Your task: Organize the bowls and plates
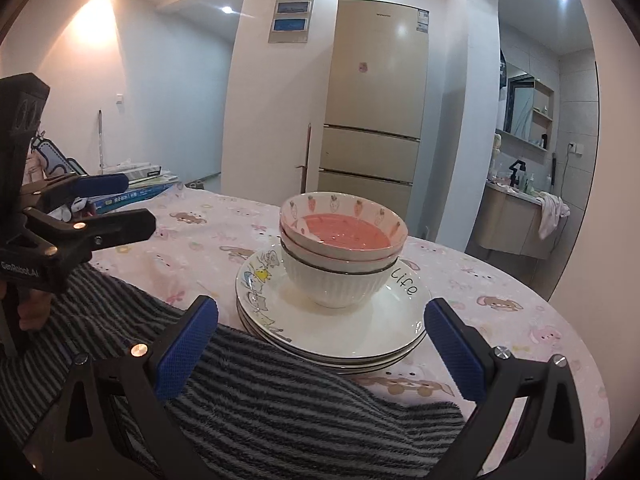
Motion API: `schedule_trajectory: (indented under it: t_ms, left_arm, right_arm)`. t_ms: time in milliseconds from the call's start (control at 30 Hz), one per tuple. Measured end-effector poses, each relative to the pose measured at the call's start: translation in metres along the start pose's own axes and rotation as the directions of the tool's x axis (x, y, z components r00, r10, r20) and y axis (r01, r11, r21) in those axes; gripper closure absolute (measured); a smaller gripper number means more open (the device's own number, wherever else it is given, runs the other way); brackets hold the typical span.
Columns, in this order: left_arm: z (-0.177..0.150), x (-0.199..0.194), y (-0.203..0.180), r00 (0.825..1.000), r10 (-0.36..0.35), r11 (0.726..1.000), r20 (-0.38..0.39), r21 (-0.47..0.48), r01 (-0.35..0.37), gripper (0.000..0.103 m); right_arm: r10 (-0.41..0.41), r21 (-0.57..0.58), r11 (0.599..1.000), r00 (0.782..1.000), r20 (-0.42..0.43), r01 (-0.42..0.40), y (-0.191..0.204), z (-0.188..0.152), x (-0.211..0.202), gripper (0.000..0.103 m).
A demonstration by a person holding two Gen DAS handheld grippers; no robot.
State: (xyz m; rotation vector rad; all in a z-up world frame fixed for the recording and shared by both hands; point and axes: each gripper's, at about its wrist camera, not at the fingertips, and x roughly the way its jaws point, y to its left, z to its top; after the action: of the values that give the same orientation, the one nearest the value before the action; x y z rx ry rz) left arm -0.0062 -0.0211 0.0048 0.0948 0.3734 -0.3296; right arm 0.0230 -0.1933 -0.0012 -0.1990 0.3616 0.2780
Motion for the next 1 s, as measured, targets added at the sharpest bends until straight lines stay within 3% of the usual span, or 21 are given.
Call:
schedule_trajectory:
  t_ms: [200,333,1000]
  left_arm:
    - [0.001,0.004,-0.002,1.0,-0.012,1.0,-0.024,0.01,0.012,0.0]
    - [0.001,0.003,-0.003,1.0,-0.007,1.0,-0.022,0.014,0.008,0.0]
    - [0.0,0.007,-0.012,0.999,0.005,0.998,-0.044,0.059,-0.002,0.0]
  right_arm:
    - [0.006,0.035,0.999,0.999,0.035,-0.007,-0.007,-0.003,-0.011,0.0]
    - [0.007,0.033,0.999,1.0,0.004,-0.007,-0.002,-0.006,-0.005,0.0]
    - [0.002,0.061,0.998,1.0,0.007,-0.003,-0.007,-0.007,-0.008,0.0]
